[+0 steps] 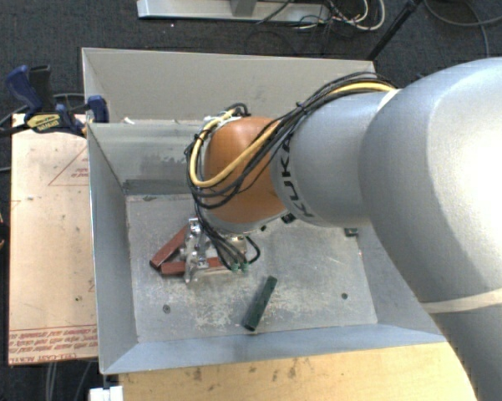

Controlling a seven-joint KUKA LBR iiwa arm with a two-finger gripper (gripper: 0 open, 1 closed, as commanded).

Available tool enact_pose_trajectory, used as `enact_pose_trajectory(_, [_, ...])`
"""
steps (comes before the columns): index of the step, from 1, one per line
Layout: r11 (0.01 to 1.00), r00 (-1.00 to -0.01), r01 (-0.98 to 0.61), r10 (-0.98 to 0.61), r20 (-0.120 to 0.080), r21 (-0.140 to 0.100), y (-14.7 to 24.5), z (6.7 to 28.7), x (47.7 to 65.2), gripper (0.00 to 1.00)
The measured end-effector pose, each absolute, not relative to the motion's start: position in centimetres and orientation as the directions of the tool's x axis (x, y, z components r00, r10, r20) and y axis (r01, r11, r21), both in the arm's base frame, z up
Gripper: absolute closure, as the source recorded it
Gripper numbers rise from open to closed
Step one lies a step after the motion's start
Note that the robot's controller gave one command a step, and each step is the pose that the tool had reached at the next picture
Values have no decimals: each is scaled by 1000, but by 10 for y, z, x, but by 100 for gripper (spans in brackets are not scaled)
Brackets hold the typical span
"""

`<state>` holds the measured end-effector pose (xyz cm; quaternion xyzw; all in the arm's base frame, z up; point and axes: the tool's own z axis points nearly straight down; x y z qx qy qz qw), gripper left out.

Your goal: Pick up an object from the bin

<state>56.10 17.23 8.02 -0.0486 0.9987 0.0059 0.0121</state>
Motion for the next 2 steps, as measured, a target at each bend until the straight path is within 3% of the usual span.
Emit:
enact_pose_trajectory(1, [995, -995, -98, -98, -21, 9, 172, 81, 559, 100])
enact_pose_trajectory(2, [904, -904, -427, -427, -3, 1, 114, 157, 576, 100])
